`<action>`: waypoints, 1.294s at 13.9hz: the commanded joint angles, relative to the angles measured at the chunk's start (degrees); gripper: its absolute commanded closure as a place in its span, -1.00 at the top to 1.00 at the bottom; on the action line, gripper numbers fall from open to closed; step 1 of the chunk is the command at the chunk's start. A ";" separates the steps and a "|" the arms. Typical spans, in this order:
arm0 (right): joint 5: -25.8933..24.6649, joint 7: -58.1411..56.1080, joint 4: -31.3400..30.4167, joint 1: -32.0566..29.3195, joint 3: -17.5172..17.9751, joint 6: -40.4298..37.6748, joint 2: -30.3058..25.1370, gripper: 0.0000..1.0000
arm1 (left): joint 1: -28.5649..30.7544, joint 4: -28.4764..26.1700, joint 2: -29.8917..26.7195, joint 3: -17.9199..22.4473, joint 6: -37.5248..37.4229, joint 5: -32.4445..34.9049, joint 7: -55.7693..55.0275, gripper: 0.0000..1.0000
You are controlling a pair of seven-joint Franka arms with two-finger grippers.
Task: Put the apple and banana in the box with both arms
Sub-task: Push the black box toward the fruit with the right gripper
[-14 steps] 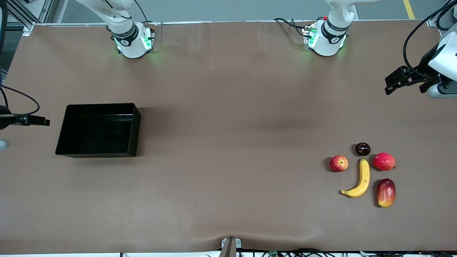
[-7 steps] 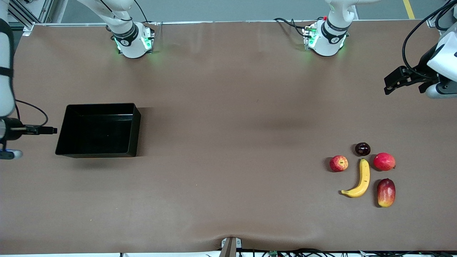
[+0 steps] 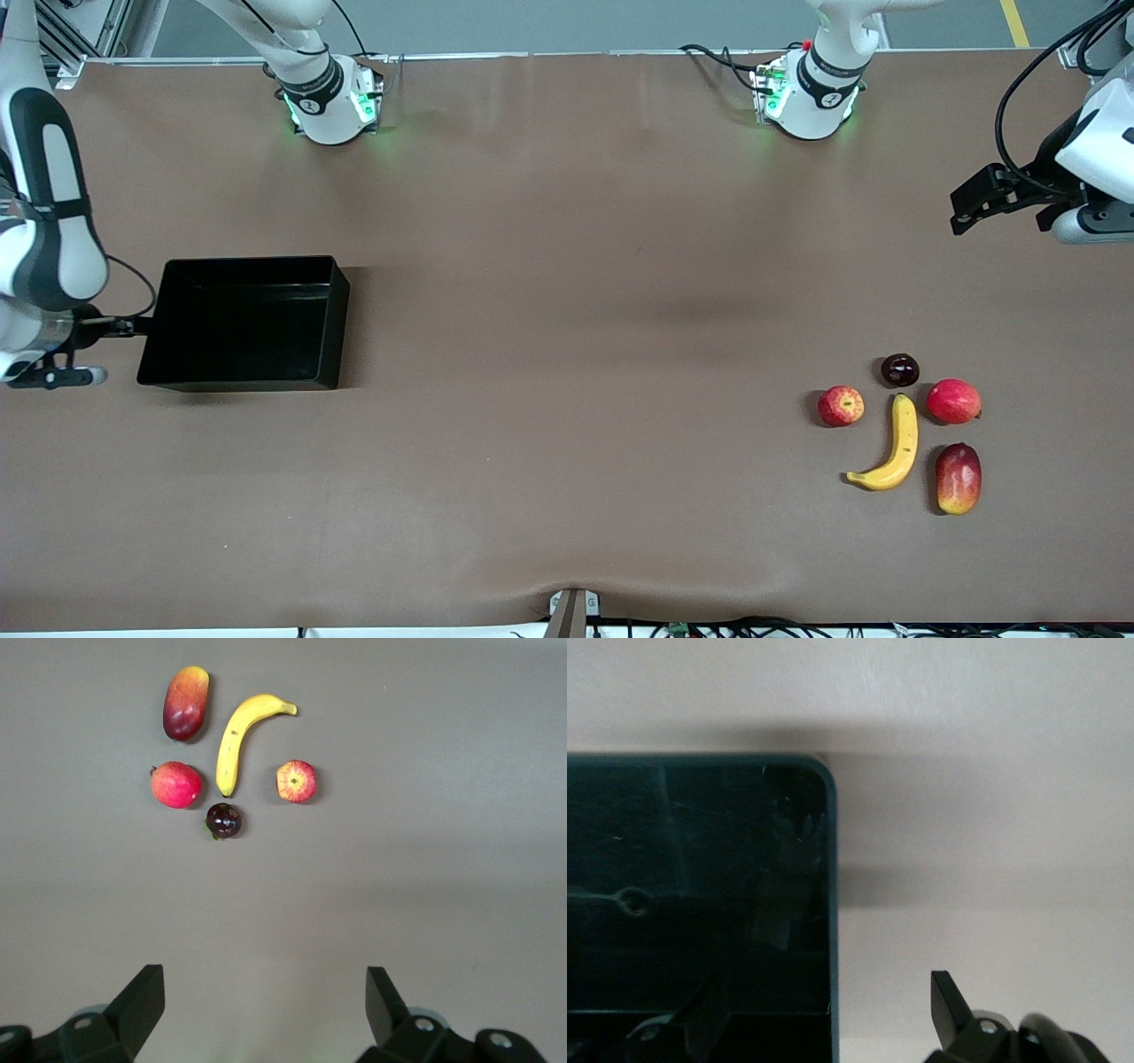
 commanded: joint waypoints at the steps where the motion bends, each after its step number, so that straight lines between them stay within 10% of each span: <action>1: 0.58 -0.47 -4.76 -1.59 1.18 2.48 -1.60 -0.42 | -0.13 0.33 -0.10 -0.39 -0.22 -0.32 -0.58 1.00; 2: 3.03 -0.48 -5.55 -1.59 1.09 2.39 -1.60 -0.96 | -0.13 0.24 -0.10 -0.39 -0.22 -0.24 -0.58 1.00; 3: 3.92 -0.48 -5.82 -1.59 1.09 2.30 -1.60 -1.00 | -0.13 0.24 0.07 -0.39 -0.22 -0.23 -0.67 1.00; 9: 4.37 -0.12 -3.99 -1.50 1.27 -0.32 -2.82 -1.00 | -0.04 0.24 0.08 -0.39 -0.22 -0.15 -0.67 1.00; 13: 14.90 0.22 9.69 -0.37 1.18 -21.90 -3.18 -1.00 | 0.04 0.42 0.08 -0.39 -0.22 -0.15 -0.58 1.00; 18: 15.35 8.88 14.21 11.66 1.44 -32.49 -6.25 -1.00 | 0.13 0.24 -0.19 -0.39 -0.49 -0.15 -0.58 1.00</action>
